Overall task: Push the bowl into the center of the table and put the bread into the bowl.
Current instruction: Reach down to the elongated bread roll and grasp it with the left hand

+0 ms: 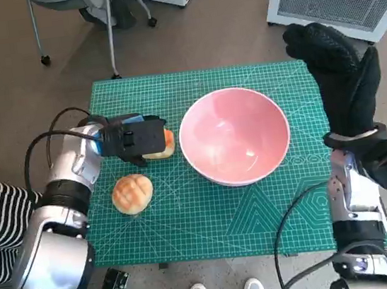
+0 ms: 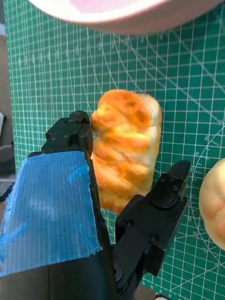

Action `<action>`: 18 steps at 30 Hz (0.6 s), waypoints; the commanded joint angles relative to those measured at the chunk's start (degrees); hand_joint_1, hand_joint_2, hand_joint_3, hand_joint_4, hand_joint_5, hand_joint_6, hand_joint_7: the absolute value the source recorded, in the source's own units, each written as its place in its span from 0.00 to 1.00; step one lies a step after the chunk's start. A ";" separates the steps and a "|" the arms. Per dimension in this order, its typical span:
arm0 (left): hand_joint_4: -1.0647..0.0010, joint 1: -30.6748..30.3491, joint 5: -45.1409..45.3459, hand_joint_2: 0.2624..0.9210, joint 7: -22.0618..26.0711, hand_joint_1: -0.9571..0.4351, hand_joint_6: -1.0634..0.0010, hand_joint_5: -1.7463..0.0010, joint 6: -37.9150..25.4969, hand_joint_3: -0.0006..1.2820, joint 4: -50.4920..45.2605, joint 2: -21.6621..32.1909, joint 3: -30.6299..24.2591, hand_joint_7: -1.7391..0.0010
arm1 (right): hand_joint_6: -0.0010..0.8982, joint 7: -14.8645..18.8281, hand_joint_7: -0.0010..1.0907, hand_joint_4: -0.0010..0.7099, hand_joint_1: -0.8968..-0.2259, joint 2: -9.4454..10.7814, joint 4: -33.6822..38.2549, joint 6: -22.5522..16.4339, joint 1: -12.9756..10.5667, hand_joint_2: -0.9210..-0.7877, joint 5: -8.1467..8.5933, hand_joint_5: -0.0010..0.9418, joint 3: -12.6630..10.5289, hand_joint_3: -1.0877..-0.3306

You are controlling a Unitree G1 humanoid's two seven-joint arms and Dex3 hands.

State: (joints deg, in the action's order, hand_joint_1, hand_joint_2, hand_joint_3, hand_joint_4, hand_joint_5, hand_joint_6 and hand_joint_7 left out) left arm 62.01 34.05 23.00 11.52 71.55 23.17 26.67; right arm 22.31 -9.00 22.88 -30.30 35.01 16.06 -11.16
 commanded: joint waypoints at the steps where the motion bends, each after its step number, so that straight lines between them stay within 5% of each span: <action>1: 0.78 -0.28 1.68 0.79 -2.92 0.60 0.64 0.98 -0.21 0.01 1.30 -1.13 1.47 0.98 | 0.17 -0.34 0.30 0.26 0.24 -0.09 0.32 0.74 -1.18 0.00 0.15 0.00 -0.07 0.60; 11: 0.59 -0.97 4.01 0.86 -7.66 0.64 0.47 0.98 -0.04 0.01 2.65 -1.65 3.64 0.96 | 0.16 -0.31 0.30 0.26 0.24 0.06 0.01 1.18 -1.27 0.00 0.35 0.00 0.00 0.60; 15: 0.37 -1.33 5.19 0.90 -9.89 0.66 0.38 0.93 0.75 0.02 2.88 -1.38 4.75 0.94 | 0.16 -0.25 0.30 0.26 0.23 0.07 -0.21 1.39 -1.35 0.00 0.51 0.00 -0.03 0.60; 18: 0.30 -1.39 5.57 0.93 -10.77 0.67 0.32 0.91 1.09 0.02 3.03 -1.28 5.20 0.92 | 0.16 -0.25 0.30 0.26 0.23 0.10 -0.32 1.48 -1.39 0.00 0.51 0.00 -0.03 0.60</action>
State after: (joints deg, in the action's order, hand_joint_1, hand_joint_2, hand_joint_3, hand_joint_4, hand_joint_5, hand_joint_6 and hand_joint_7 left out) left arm 61.93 38.48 12.86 12.04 73.57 21.87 31.00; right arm 22.31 -8.87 22.46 -29.85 34.96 16.11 -11.12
